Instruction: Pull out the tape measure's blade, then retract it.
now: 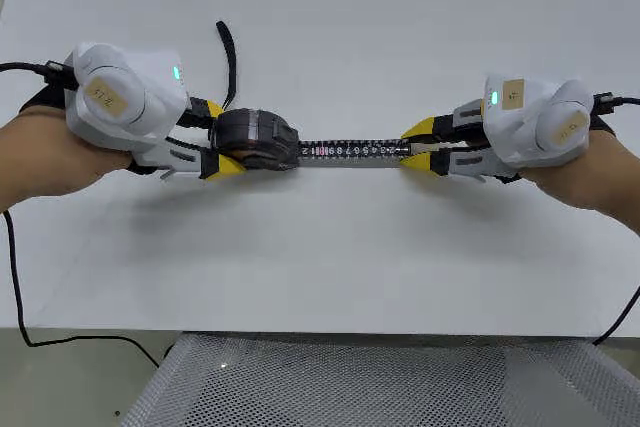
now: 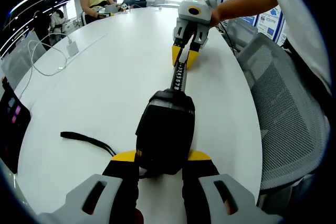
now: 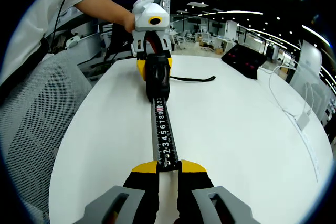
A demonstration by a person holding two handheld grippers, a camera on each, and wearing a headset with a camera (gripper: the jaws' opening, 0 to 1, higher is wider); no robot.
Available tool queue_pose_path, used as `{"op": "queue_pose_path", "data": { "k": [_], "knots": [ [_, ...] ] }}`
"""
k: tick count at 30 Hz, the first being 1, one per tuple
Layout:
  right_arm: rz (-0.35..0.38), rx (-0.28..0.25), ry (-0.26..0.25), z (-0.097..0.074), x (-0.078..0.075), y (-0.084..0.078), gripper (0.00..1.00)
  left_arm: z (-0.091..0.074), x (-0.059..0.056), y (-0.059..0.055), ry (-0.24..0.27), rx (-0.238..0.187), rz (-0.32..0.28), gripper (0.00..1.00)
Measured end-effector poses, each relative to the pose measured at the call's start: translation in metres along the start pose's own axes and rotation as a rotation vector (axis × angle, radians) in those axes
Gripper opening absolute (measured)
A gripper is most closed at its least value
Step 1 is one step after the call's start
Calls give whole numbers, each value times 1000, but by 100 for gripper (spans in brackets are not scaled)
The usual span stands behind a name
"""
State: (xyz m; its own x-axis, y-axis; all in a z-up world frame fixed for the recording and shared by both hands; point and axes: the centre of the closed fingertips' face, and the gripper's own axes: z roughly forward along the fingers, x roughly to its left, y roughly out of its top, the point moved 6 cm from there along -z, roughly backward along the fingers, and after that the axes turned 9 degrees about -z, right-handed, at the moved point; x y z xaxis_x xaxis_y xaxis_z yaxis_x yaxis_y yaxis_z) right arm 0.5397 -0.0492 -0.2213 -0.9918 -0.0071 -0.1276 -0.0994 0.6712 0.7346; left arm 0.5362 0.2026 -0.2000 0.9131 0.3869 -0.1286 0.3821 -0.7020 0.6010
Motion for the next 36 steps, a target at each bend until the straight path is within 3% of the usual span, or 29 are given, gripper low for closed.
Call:
{"op": "queue_pose_path", "data": {
  "k": [36],
  "knots": [
    [17, 57, -10, -28, 1, -24, 8, 1, 0, 1, -4, -2, -1, 27]
  ]
}}
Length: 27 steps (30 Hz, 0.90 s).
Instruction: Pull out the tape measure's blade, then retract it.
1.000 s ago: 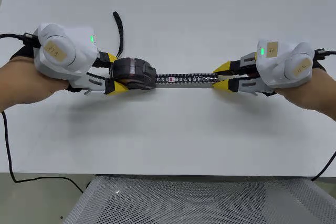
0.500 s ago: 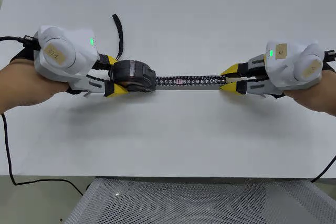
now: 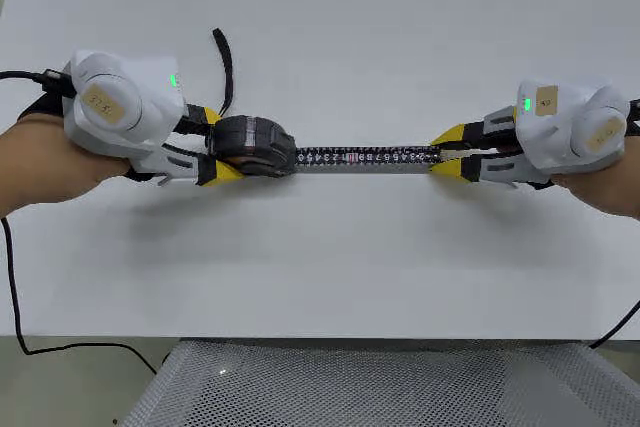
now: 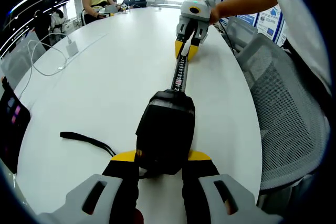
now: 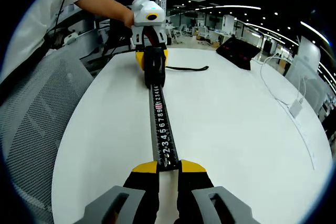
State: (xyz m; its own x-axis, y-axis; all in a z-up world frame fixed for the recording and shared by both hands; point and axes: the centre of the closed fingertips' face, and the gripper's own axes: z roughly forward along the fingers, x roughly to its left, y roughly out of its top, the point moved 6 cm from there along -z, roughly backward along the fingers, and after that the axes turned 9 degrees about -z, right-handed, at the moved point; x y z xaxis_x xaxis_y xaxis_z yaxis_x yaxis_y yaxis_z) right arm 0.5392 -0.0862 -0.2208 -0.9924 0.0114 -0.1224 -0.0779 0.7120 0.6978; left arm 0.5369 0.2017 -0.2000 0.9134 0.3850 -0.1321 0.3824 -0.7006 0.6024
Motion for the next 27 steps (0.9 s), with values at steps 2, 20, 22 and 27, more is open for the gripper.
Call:
{"op": "queue_pose_path", "data": {
  "k": [2, 20, 22, 27],
  "knots": [
    [-1, 4, -1, -2, 0, -2, 8, 0, 0, 0, 0, 1, 1, 27],
    [-1, 38, -9, -15, 1, -13, 8, 0, 0, 0, 0, 0, -2, 27],
    [-2, 41, -8, -16, 2, -14, 8, 0, 0, 0, 0, 1, 0, 27],
    [-1, 54, -13, -22, 1, -20, 8, 0, -1, 0, 1, 2, -1, 27]
  ]
}}
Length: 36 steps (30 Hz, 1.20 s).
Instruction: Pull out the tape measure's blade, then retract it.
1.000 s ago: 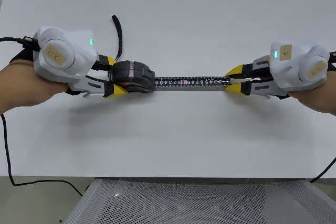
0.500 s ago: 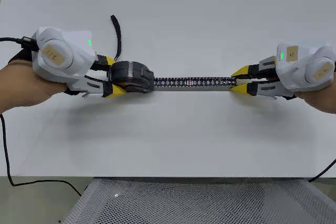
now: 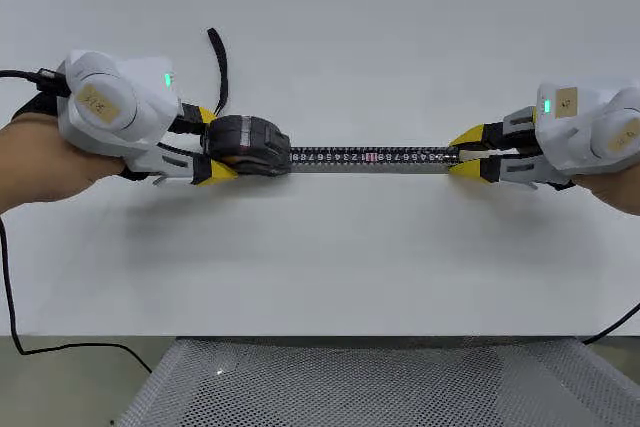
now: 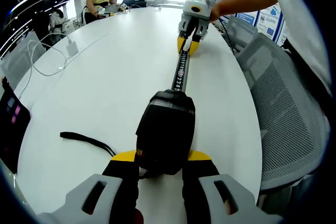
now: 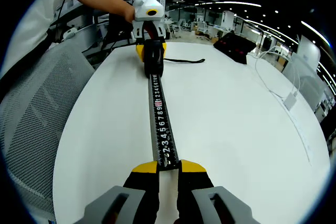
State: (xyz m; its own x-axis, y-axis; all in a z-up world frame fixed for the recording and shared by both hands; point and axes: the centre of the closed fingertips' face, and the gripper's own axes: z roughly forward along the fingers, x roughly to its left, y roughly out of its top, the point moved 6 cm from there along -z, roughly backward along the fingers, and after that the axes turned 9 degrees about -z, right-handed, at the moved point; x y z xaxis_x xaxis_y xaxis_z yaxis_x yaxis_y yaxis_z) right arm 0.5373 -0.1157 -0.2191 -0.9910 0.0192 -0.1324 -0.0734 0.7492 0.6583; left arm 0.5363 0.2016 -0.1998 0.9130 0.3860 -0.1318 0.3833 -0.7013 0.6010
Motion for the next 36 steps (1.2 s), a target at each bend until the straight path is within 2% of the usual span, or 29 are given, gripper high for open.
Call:
{"op": "queue_pose_path", "data": {
  "k": [27, 36],
  "knots": [
    [-2, 50, -10, -20, 0, -20, 8, 0, 0, 0, -4, -1, -4, 27],
    [1, 75, -11, -32, -1, -28, 8, 0, 0, 0, -1, -1, -3, 27]
  ]
}}
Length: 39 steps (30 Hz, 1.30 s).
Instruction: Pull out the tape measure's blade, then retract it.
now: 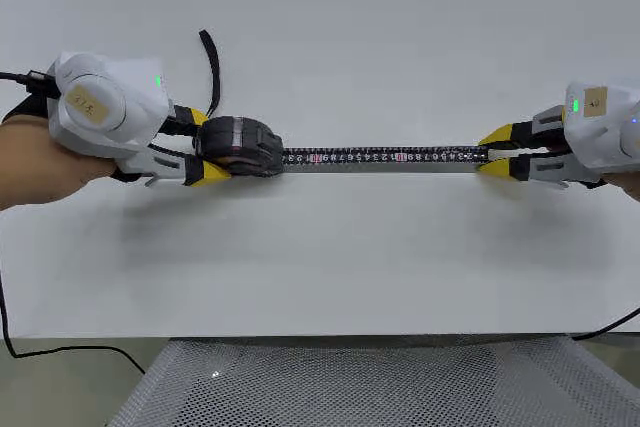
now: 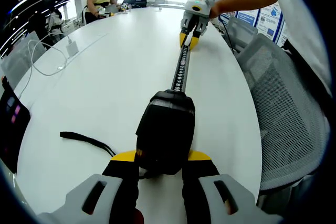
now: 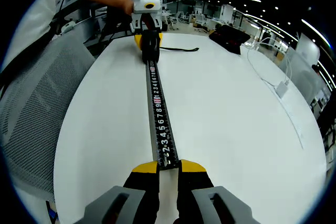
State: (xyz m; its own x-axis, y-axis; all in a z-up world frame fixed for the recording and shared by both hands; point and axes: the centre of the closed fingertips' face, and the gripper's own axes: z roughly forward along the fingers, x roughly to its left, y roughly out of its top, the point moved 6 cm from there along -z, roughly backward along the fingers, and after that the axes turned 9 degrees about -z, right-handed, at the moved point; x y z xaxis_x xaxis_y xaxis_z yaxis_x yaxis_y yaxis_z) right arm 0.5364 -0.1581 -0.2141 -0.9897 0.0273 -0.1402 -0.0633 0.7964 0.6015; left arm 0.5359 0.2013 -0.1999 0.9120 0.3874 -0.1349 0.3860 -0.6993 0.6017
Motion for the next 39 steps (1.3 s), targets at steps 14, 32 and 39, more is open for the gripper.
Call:
{"op": "queue_pose_path", "data": {
  "k": [14, 32, 39],
  "knots": [
    [3, 28, 18, -4, 0, -6, 9, 1, -1, 2, 8, 5, 6, 27],
    [-12, 75, 69, -2, -1, -4, 11, 0, -1, 2, 7, 16, -29, 28],
    [-6, 80, 63, -2, -2, -6, 11, 0, -1, 3, 5, 24, -25, 29]
  ]
}}
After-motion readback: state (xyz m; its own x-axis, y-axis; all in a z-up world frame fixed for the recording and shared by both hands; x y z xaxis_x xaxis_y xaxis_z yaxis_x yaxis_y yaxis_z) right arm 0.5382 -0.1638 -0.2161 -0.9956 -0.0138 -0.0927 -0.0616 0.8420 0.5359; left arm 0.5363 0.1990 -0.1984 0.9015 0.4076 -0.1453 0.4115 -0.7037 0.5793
